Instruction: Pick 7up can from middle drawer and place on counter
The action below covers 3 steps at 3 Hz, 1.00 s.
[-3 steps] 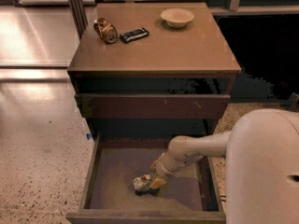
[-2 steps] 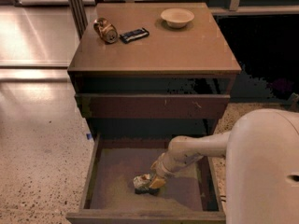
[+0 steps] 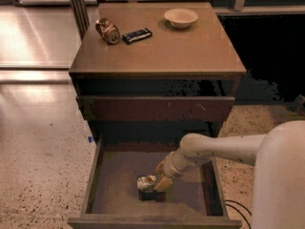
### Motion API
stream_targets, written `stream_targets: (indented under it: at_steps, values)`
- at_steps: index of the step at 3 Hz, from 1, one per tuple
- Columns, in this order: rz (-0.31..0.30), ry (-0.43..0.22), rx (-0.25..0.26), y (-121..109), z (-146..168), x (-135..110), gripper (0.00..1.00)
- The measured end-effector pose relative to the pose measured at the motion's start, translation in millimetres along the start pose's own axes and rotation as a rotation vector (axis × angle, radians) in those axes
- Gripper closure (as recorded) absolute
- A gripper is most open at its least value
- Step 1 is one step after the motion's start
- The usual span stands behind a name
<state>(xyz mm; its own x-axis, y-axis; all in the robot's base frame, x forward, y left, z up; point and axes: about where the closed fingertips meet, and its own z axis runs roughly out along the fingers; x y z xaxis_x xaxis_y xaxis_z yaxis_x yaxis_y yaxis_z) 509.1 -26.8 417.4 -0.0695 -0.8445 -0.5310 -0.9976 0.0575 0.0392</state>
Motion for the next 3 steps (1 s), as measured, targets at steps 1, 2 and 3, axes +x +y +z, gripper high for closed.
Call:
stream_targets:
  at_steps: [1, 2, 3]
  values:
    - [0.031, -0.153, 0.013, -5, -65, -32, 1.00]
    - [0.046, -0.306, 0.023, -13, -117, -61, 1.00]
    - [0.024, -0.432, 0.019, -27, -161, -91, 1.00]
